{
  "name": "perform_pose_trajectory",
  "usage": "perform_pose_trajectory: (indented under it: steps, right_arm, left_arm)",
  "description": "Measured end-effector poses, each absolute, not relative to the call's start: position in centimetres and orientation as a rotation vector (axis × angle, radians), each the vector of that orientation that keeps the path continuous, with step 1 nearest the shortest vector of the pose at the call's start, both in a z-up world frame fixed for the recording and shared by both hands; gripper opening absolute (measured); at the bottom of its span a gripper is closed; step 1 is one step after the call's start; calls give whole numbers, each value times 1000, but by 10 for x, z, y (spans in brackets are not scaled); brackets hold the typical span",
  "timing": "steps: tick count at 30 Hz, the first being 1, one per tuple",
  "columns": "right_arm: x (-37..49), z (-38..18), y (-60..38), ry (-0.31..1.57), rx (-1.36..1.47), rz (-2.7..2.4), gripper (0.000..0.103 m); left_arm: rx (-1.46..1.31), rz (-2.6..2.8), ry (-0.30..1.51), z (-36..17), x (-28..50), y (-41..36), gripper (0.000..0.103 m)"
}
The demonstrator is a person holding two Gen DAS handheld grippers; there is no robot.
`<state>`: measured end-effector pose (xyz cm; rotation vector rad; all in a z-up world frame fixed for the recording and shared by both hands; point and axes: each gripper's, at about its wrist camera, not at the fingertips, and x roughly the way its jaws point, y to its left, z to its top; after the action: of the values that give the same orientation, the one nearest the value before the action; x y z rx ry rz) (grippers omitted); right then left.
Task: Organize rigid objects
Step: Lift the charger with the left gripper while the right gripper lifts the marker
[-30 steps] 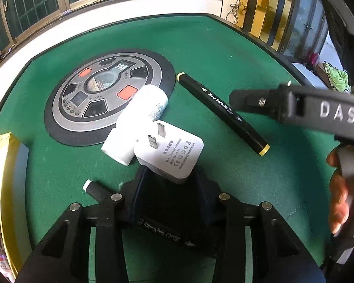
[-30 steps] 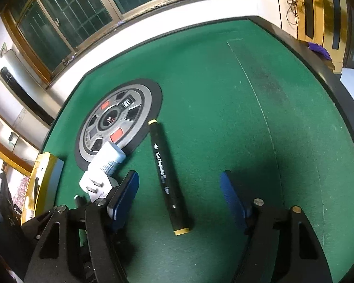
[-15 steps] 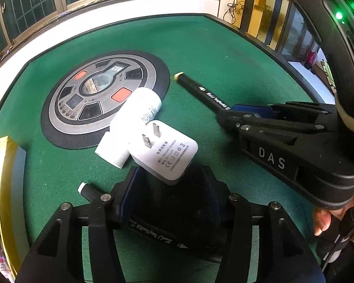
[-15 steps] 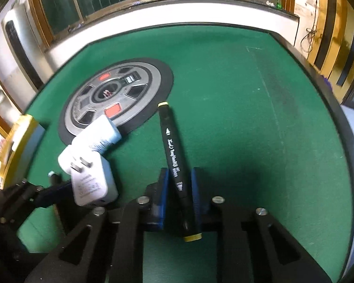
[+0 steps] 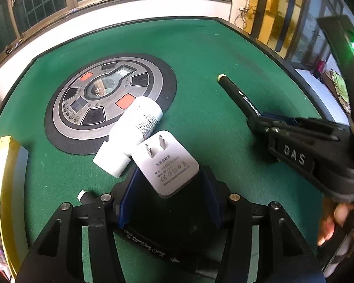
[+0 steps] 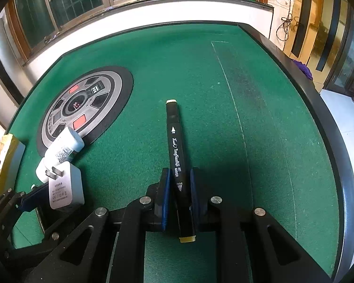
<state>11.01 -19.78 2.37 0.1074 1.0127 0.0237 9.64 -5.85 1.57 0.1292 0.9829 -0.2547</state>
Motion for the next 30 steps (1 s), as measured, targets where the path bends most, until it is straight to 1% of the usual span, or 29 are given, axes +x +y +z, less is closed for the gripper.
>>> perform_pose_trajectory:
  steps: [2, 3, 5, 8, 10, 16, 24, 30]
  right_arm:
    - [111, 22, -196, 1012, 107, 23, 15]
    - [111, 23, -196, 1012, 105, 23, 15]
    - [113, 22, -196, 1011, 103, 22, 15]
    - [113, 22, -195, 1012, 102, 23, 15]
    - [112, 22, -195, 1013, 102, 25, 15]
    - [111, 24, -189, 1019, 106, 77, 14]
    - [103, 24, -172, 1031, 70, 149, 14]
    - [91, 22, -158, 1013, 12, 162, 15]
  left_arm:
    - [96, -238, 995, 16, 101, -58, 51]
    - [73, -232, 1003, 16, 104, -58, 55]
    - [26, -217, 1018, 15, 109, -57, 58]
    - [8, -179, 1023, 12, 112, -58, 58]
    - [25, -155, 1011, 11, 111, -58, 49]
    - [45, -208, 1025, 12, 103, -50, 48]
    - [192, -360, 1045, 12, 62, -44, 47]
    - [173, -322, 1023, 11, 58, -46, 47]
